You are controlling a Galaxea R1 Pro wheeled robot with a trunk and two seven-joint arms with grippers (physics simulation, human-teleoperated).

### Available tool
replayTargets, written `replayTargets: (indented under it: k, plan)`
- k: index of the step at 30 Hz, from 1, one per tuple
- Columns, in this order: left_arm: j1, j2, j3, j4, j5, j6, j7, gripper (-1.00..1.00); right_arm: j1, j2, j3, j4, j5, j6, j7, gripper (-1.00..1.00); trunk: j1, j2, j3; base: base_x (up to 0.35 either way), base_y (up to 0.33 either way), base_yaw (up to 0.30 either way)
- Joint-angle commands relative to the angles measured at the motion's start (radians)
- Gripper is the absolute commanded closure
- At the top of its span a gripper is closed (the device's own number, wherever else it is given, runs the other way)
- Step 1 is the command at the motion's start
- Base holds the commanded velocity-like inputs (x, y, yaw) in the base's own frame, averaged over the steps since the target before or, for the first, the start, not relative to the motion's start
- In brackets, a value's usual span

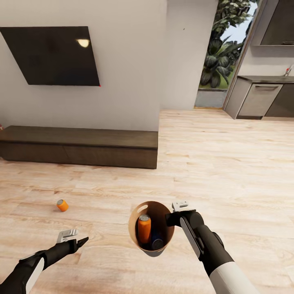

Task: Put the three can of soda from the living room inside the tash can in the kitchen.

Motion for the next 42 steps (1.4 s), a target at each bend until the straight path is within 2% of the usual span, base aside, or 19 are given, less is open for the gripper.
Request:
replayTargets:
  k: [1,42]
  plan:
    - [0.000,0.000,0.000,0.000,0.000,0.000,0.000,-1.00,0.000,0.000,0.003,0.000,-0.016,-0.001,0.005,1.00,0.000,0.000,0.001,0.000,0.000,0.000]
    - [0.000,0.000,0.000,-0.001,0.000,0.000,-0.001,-1.00,0.000,0.000,0.006,0.000,-0.016,-0.001,0.005,1.00,0.000,0.000,0.065,0.000,0.000,0.000]
